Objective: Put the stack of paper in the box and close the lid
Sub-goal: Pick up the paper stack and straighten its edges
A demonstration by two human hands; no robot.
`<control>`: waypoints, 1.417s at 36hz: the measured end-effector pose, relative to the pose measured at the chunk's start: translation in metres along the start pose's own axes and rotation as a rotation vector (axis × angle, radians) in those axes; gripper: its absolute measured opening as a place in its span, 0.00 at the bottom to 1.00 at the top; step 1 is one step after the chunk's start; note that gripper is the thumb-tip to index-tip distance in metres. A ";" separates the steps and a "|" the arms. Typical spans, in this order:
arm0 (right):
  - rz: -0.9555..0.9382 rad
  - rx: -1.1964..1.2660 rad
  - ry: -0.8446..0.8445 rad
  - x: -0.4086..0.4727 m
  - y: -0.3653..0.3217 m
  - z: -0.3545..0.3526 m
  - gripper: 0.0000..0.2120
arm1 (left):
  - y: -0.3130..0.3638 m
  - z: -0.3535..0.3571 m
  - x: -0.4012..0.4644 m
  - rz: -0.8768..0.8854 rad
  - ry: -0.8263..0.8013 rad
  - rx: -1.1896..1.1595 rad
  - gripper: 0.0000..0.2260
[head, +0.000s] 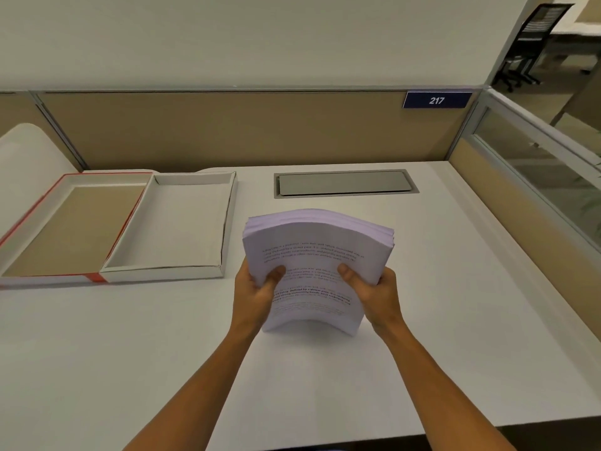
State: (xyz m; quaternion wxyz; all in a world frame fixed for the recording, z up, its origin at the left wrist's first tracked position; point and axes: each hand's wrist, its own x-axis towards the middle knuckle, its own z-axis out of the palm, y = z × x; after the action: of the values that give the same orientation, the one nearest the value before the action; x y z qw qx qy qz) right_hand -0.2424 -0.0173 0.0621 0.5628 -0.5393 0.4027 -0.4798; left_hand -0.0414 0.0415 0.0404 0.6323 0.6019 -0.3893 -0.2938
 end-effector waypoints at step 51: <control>0.034 -0.018 0.079 -0.017 0.021 -0.003 0.12 | -0.010 0.003 -0.019 0.058 0.047 -0.024 0.19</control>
State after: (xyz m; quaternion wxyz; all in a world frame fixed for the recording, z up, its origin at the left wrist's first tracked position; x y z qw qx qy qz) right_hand -0.2470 -0.0020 0.0393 0.5496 -0.5179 0.4380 -0.4876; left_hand -0.0528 0.0552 0.0281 0.6566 0.5896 -0.3881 -0.2657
